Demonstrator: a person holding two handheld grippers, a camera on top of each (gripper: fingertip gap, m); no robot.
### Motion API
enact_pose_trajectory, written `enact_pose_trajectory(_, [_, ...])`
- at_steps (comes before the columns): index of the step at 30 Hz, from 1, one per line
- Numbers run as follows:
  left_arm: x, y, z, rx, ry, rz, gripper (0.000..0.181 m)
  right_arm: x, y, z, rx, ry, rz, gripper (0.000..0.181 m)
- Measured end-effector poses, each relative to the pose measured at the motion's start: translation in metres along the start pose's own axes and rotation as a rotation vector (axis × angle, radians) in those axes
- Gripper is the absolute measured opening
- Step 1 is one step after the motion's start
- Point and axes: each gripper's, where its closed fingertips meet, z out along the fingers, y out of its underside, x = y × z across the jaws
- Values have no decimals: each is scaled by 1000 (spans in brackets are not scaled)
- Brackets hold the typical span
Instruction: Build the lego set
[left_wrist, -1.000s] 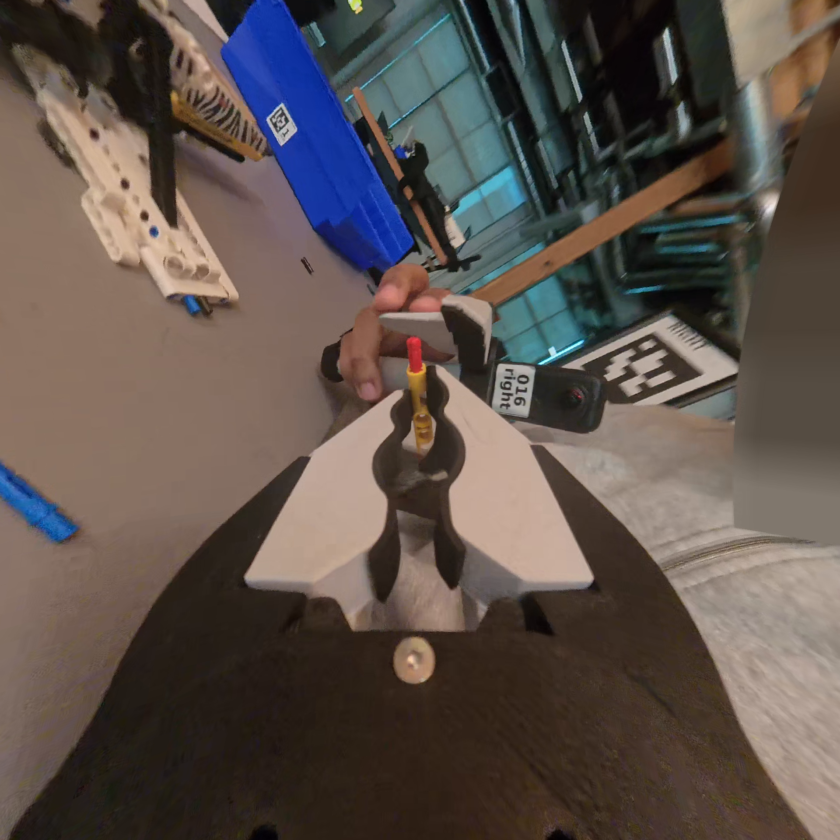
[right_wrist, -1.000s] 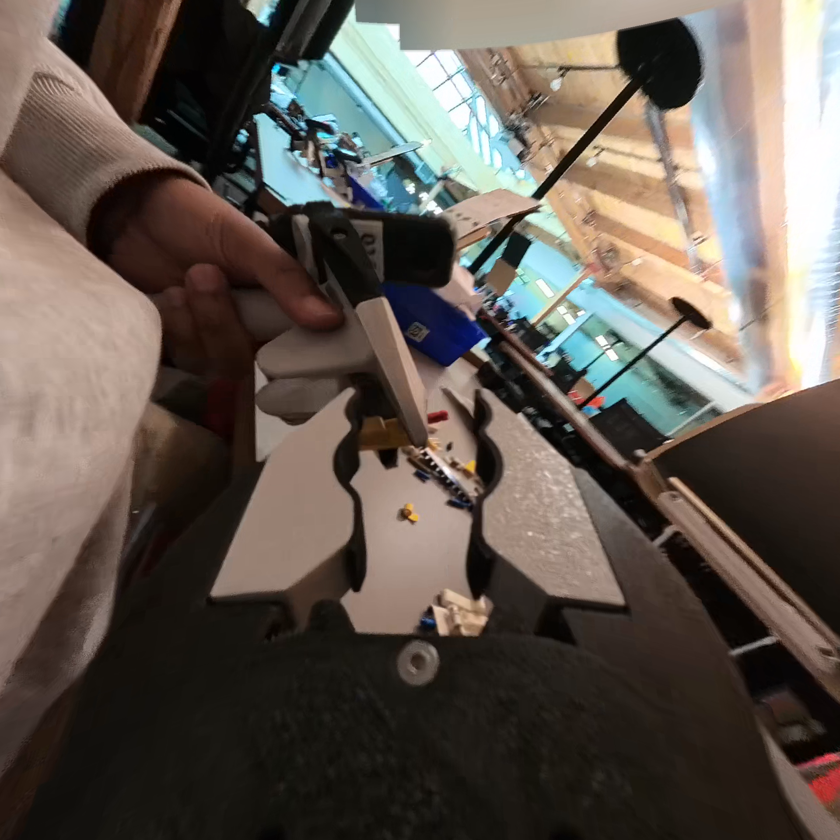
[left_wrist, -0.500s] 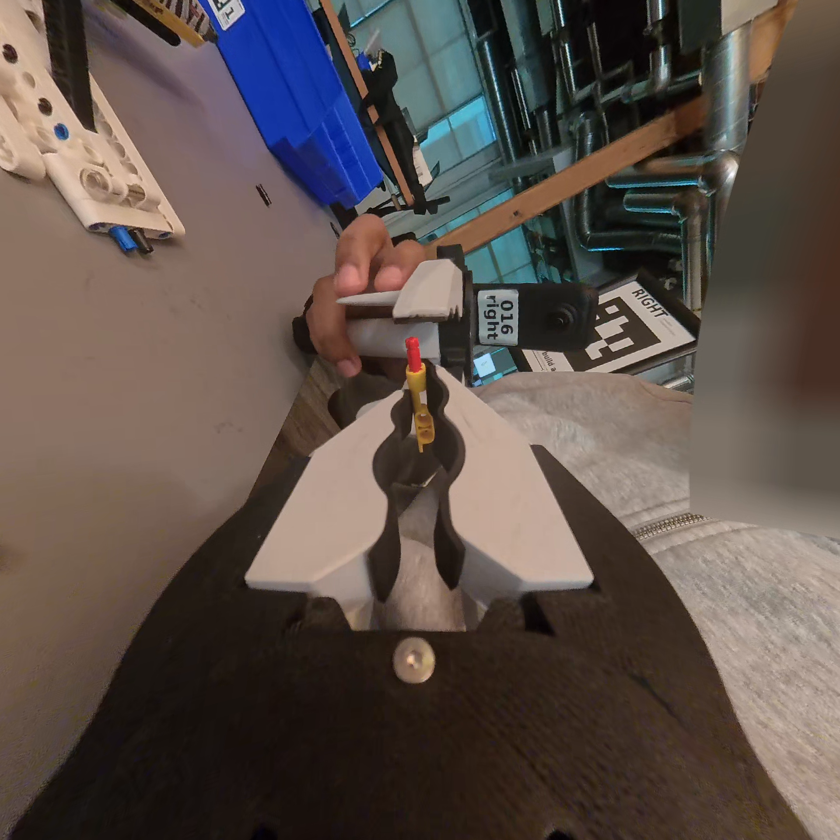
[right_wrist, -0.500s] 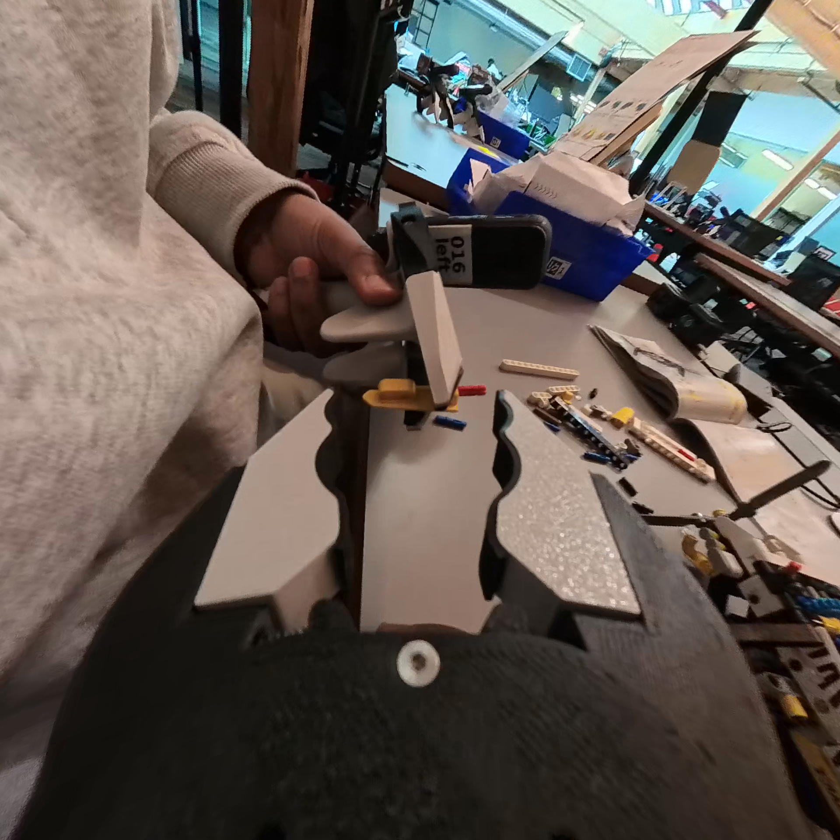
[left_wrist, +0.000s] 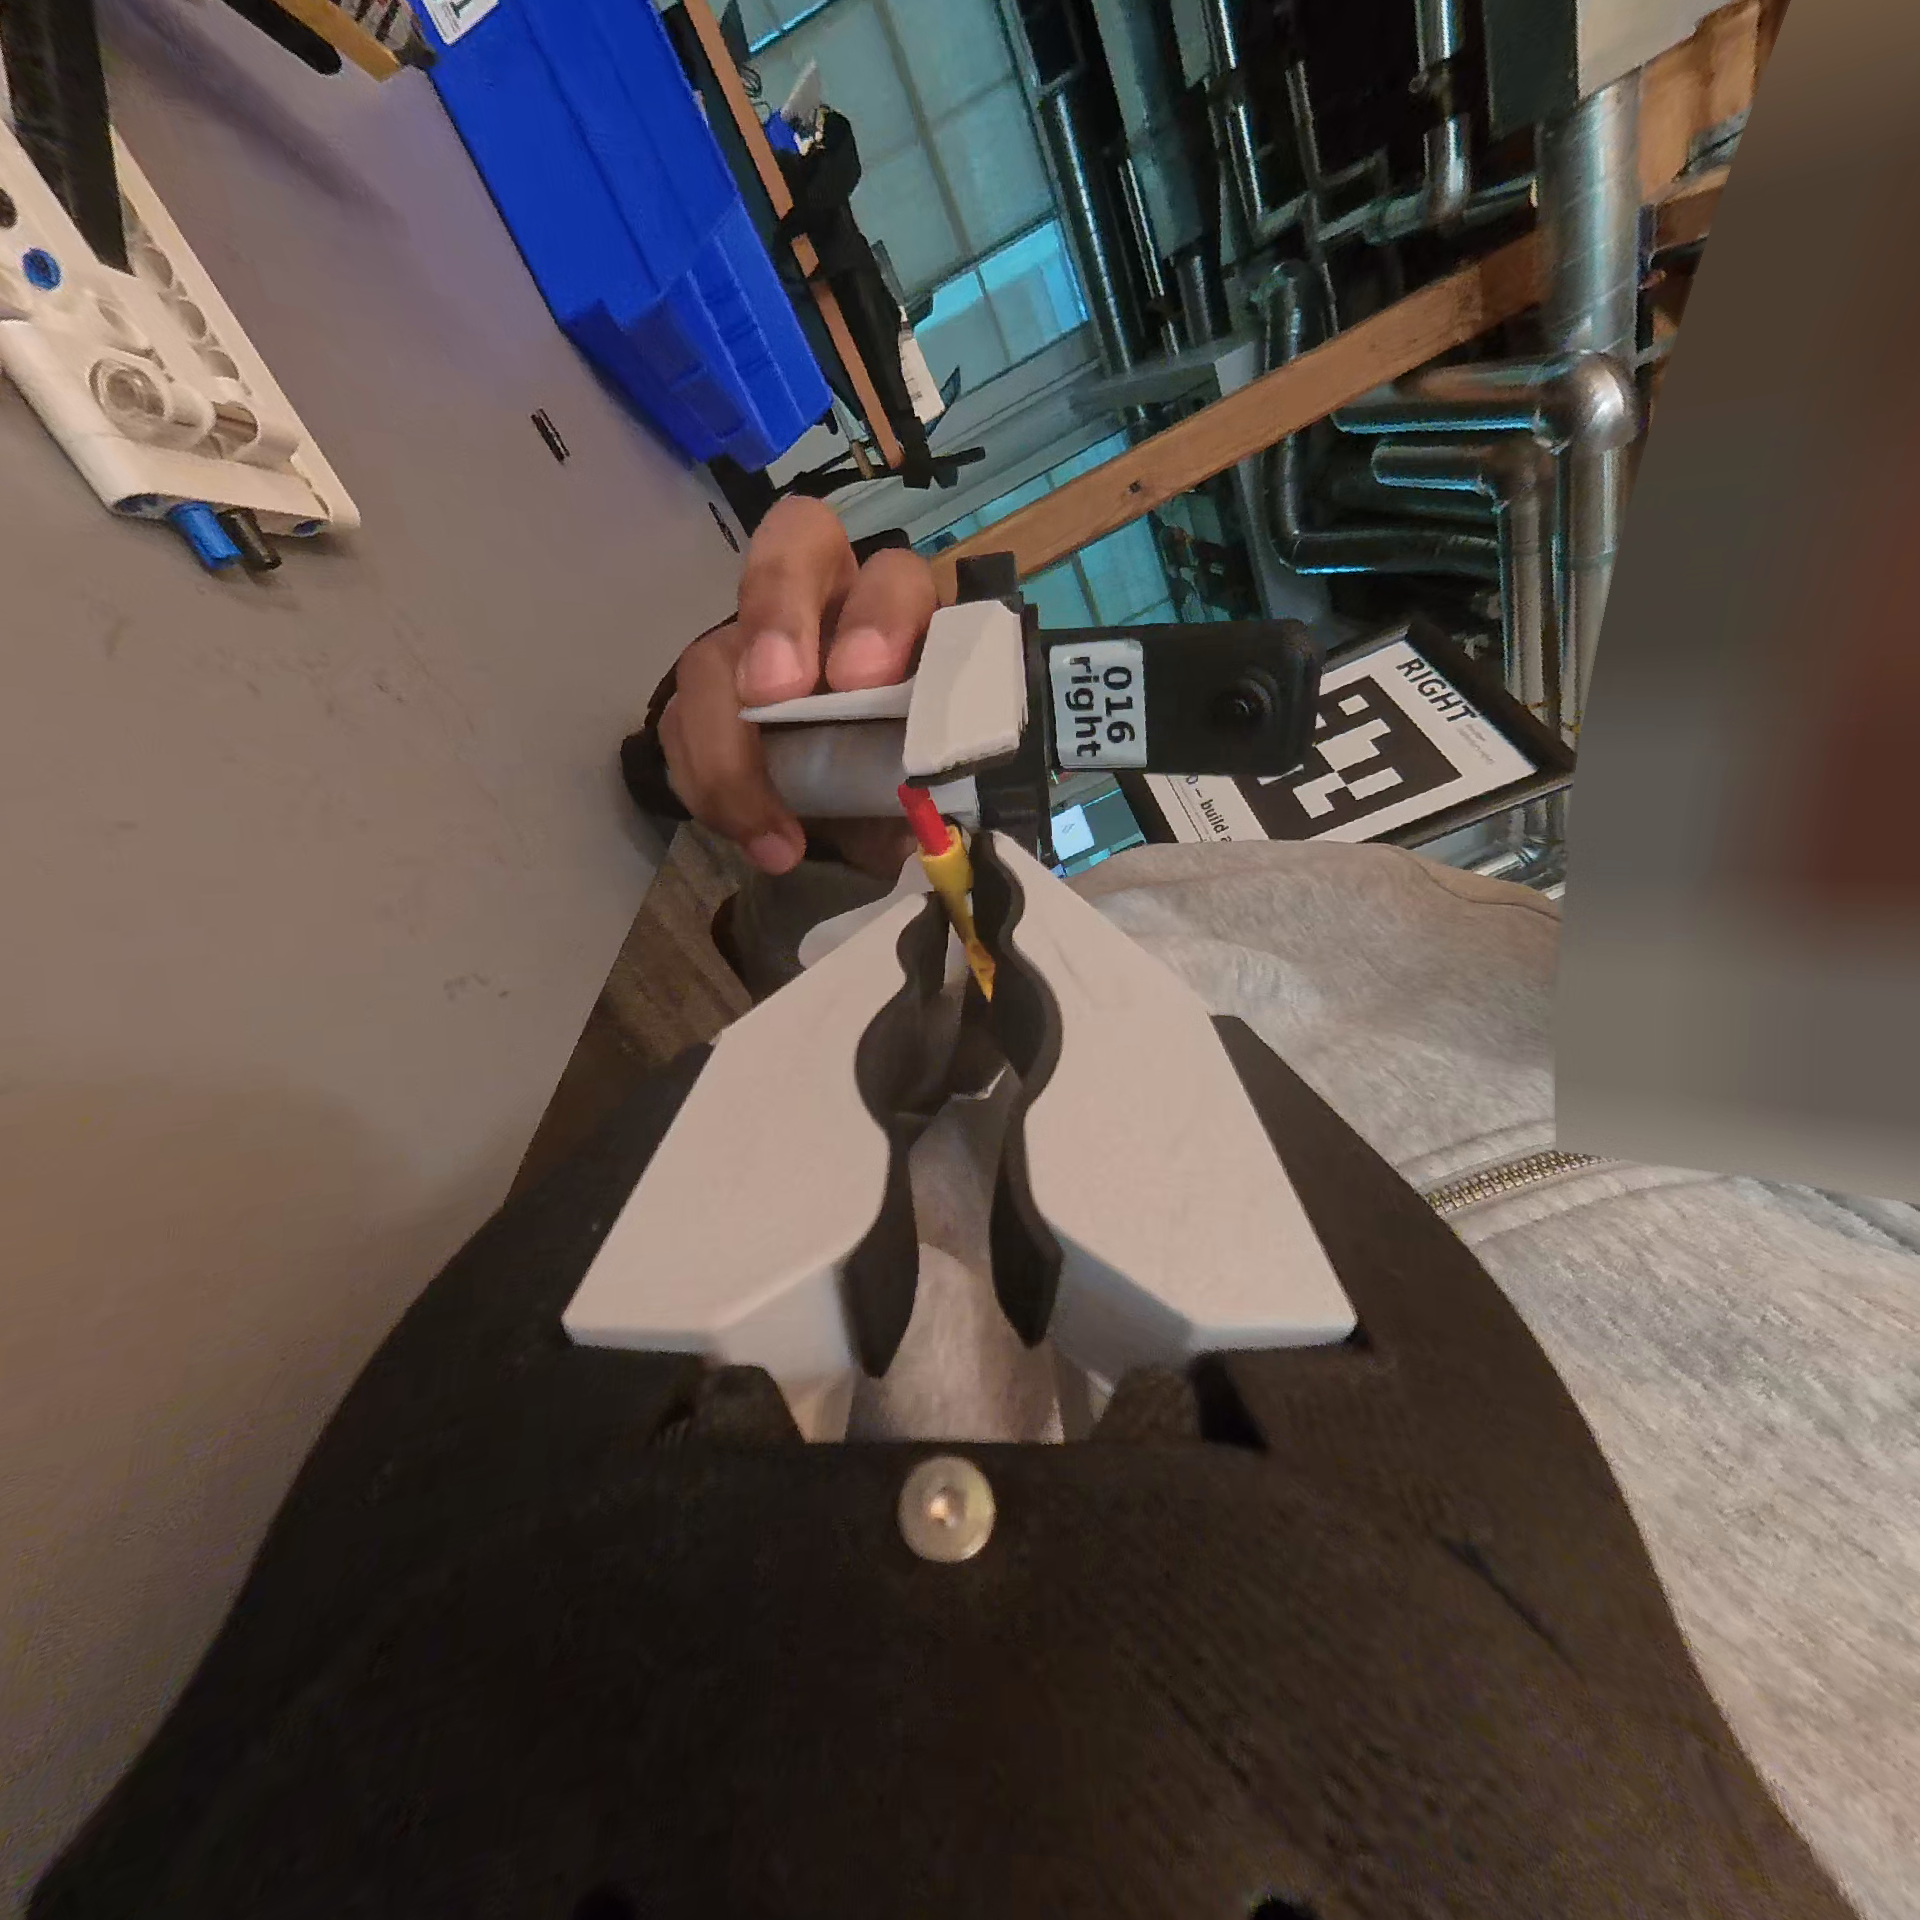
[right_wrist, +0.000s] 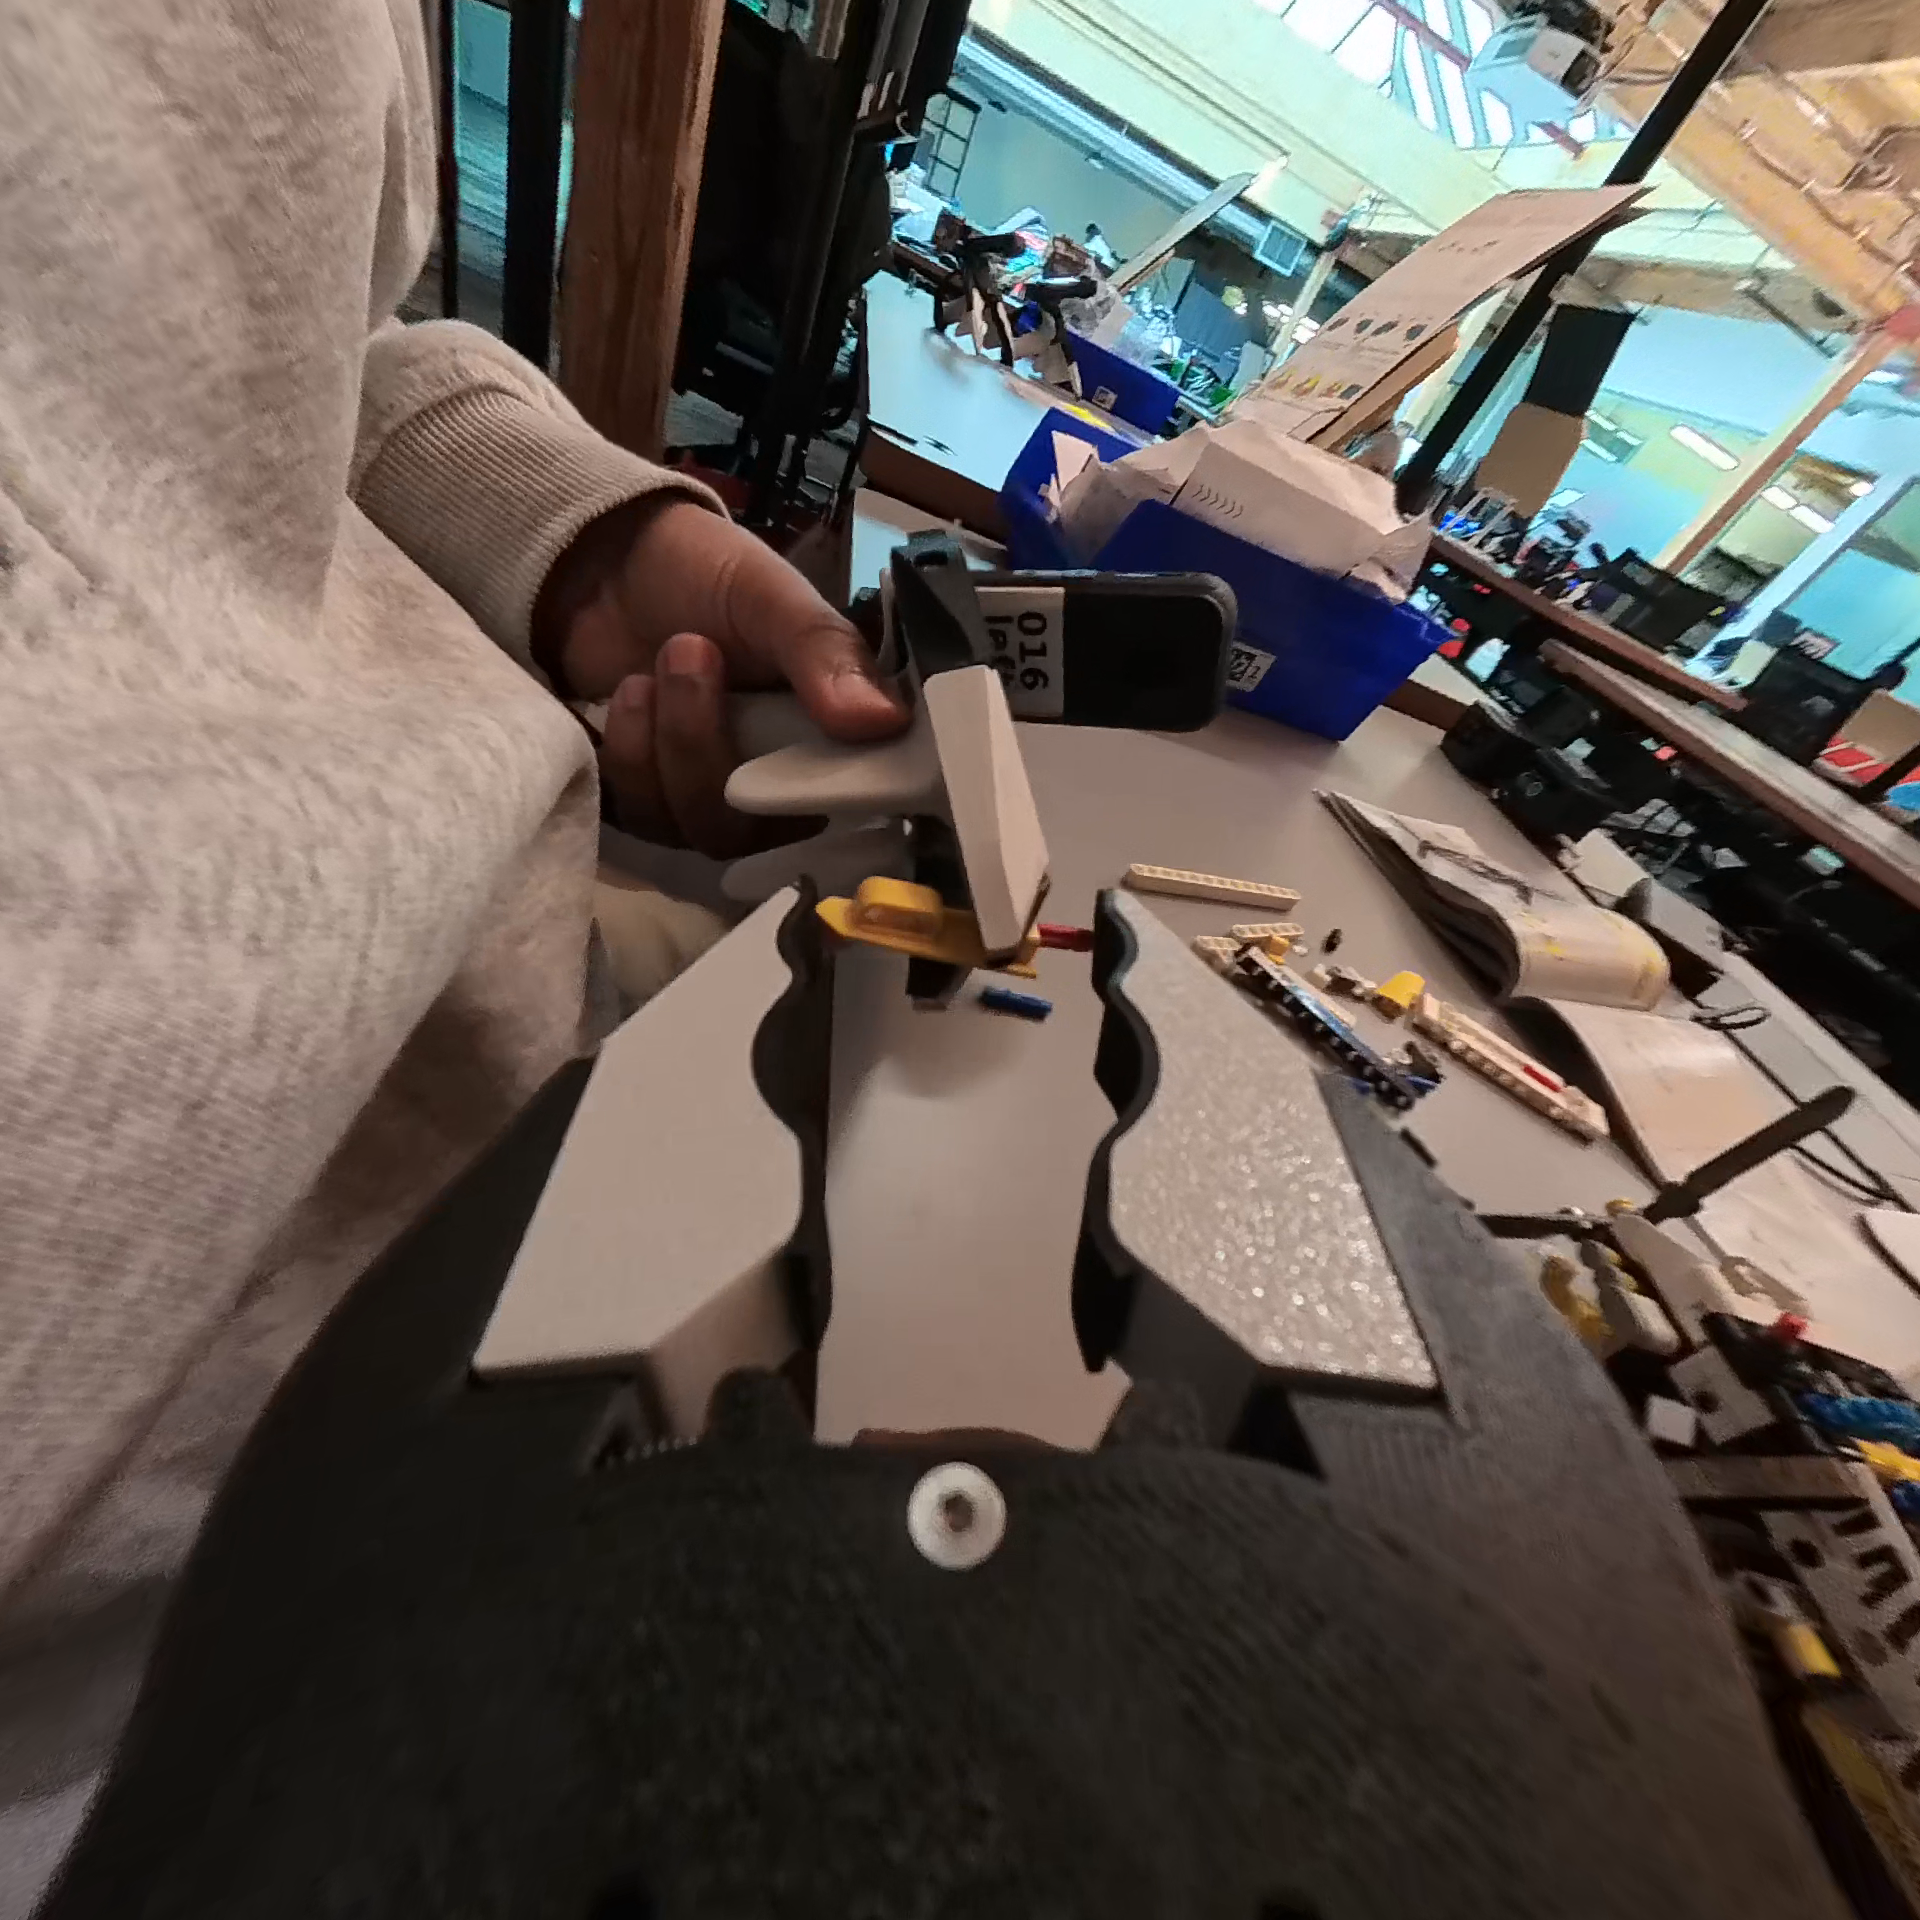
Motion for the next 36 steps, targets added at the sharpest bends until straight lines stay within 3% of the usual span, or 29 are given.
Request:
enact_pose_trajectory(8, [4,6,6,-46,-19,61,3,-2,-4,-3,16,-41,78,59])
enact_pose_trajectory(36, [9,-1,7,-29,-43,142,3,1,-14,-8,86,-77,200,55])
